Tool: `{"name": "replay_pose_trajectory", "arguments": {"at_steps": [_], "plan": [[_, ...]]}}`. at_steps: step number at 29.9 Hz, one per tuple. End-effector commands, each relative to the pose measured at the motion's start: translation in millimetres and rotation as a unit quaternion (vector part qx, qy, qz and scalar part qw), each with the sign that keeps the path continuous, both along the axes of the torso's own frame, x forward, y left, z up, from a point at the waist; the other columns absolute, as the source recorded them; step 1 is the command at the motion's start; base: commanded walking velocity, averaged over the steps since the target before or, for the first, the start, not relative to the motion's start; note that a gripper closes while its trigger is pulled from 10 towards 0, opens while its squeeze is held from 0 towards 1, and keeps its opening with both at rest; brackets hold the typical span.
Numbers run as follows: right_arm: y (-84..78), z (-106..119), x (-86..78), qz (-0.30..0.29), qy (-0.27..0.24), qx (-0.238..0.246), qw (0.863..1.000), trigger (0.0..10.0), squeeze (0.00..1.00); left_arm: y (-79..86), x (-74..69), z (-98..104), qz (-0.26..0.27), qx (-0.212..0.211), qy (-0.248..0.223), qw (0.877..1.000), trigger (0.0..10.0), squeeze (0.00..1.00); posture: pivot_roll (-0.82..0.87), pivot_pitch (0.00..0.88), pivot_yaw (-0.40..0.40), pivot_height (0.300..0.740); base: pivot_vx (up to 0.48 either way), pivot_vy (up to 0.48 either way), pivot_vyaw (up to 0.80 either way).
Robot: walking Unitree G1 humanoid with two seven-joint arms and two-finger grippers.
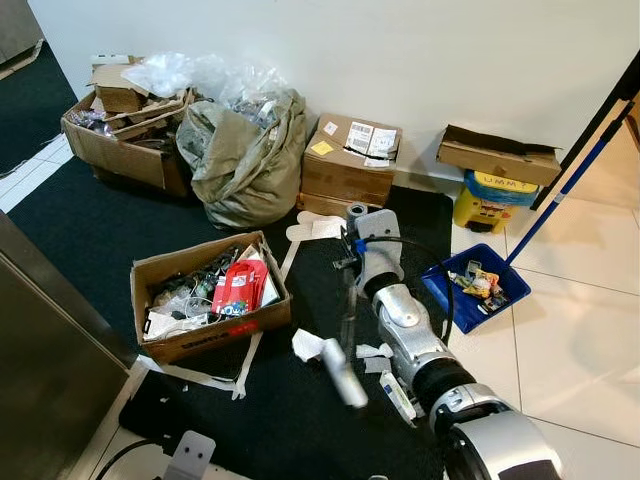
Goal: Sweep floor
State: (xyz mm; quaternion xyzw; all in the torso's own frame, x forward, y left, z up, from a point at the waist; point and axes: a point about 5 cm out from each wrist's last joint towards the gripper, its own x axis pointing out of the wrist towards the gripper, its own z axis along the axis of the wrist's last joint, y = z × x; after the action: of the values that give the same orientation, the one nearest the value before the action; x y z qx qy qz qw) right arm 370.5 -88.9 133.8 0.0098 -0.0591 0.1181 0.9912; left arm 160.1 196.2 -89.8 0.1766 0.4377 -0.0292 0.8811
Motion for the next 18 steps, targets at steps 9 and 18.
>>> {"name": "replay_pose_trajectory", "arguments": {"at_steps": [9, 18], "plan": [[14.9, -11, -5.7, 0.056, 0.05, 0.066, 0.995, 10.0, 0.0, 10.4, -5.4, -1, 0.043, 0.004, 0.008, 0.999, 10.0, 0.0, -0.07, 0.087, 0.004, 0.74, 0.0, 0.0, 0.0], [20.8, -23, -14.0, 0.106, 0.074, 0.105, 0.986, 10.0, 0.0, 23.3, 0.4, 4, 0.092, 0.009, -0.009, 0.996, 10.0, 0.0, -0.08, 0.079, 0.007, 0.74, 0.0, 0.0, 0.0]]}}
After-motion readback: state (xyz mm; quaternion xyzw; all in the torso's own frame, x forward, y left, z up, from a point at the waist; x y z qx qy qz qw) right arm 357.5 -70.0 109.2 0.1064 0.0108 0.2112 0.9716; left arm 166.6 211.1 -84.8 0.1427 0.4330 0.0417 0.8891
